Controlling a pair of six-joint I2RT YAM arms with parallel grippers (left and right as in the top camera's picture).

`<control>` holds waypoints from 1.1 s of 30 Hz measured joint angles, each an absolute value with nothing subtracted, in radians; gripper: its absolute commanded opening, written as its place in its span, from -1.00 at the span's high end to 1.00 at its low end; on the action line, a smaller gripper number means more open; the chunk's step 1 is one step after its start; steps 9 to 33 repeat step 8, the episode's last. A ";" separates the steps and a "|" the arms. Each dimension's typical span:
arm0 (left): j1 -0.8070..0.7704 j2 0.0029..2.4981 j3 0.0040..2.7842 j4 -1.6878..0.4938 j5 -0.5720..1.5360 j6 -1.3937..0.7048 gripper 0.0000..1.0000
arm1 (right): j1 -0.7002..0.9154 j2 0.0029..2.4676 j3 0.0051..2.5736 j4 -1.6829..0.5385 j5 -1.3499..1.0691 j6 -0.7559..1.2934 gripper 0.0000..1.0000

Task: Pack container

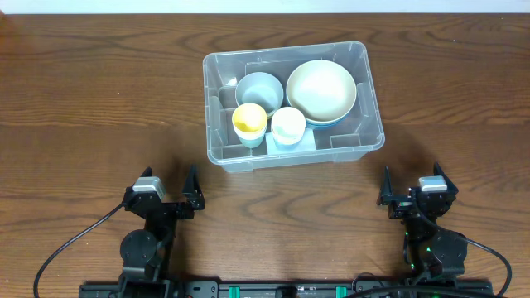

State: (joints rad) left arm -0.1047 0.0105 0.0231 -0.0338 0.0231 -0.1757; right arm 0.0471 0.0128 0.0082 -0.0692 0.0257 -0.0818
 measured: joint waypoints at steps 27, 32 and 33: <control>-0.105 0.010 0.023 -0.034 0.023 -0.176 -0.96 | 0.047 0.013 0.008 -0.069 0.025 -0.082 -0.99; -0.105 0.010 0.023 -0.034 0.023 -0.176 -0.96 | 0.047 0.013 0.008 -0.069 0.025 -0.082 -0.99; -0.105 0.010 0.023 -0.034 0.023 -0.176 -0.96 | 0.047 0.013 0.008 -0.069 0.025 -0.082 -0.99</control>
